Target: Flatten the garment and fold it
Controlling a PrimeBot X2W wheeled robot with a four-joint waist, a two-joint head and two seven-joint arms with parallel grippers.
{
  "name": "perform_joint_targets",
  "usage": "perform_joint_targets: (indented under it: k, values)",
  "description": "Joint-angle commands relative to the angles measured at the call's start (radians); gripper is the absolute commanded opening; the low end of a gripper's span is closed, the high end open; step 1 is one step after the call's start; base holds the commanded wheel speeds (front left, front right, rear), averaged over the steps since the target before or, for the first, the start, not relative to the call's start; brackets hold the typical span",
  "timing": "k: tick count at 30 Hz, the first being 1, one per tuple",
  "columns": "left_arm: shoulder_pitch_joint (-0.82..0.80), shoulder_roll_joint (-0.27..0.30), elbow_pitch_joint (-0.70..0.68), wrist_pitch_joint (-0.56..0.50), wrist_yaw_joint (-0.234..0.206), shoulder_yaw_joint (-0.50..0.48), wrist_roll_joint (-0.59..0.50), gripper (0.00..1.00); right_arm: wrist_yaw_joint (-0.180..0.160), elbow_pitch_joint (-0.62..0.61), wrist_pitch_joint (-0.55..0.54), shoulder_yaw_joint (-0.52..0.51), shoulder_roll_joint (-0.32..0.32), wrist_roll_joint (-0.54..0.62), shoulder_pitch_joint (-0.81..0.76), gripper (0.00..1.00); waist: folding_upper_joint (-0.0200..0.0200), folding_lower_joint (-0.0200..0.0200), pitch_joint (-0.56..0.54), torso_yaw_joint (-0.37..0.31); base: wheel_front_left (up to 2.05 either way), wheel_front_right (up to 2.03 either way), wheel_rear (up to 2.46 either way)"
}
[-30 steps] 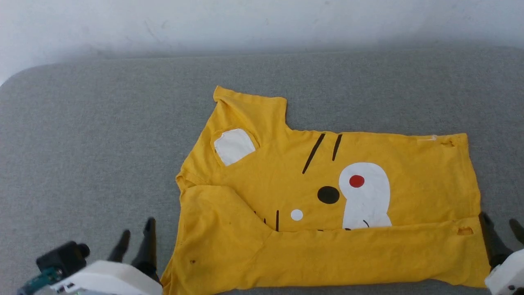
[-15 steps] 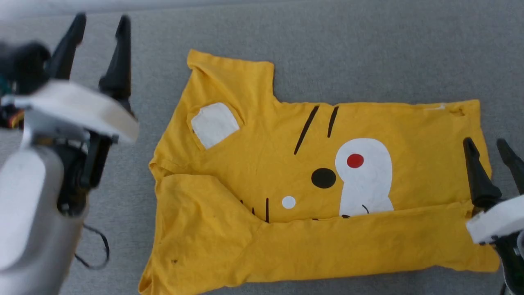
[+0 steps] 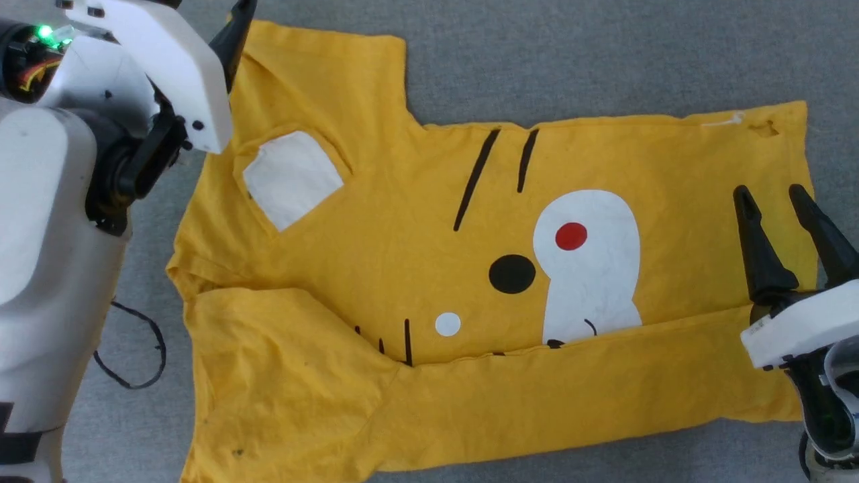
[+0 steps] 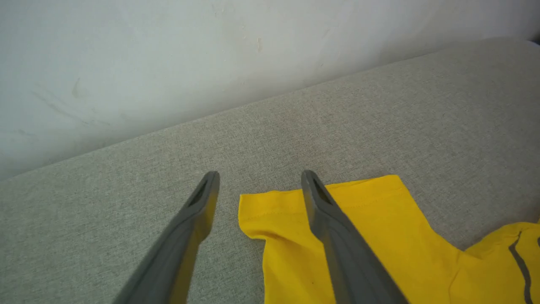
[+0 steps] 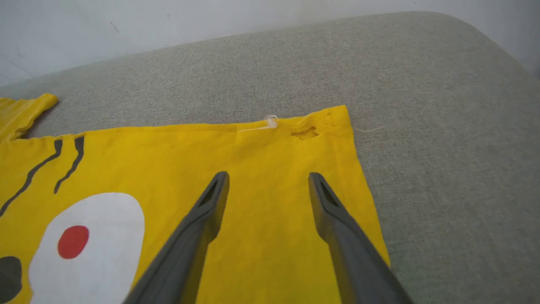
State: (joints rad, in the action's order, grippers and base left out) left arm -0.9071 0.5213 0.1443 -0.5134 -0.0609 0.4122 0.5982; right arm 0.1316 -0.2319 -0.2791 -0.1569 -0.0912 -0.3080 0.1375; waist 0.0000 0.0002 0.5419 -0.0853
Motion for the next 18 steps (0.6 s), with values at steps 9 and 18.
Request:
perform_joint_targets:
  k: [9,18]
  values:
    - [-0.030,0.035,0.076,-0.111,-0.002,0.030,0.005,1.00,-0.001,0.029,0.011,0.013,-0.015,-0.011,0.030,1.00,0.0000,-0.0002,0.061,-0.051,0.00,0.00,0.00]
    - [-0.004,0.034,0.086,-0.089,0.007,0.033,0.020,0.00,-0.001,0.033,0.008,0.025,-0.059,-0.018,0.070,1.00,0.0000,-0.0002,0.038,-0.047,0.00,0.00,0.00]
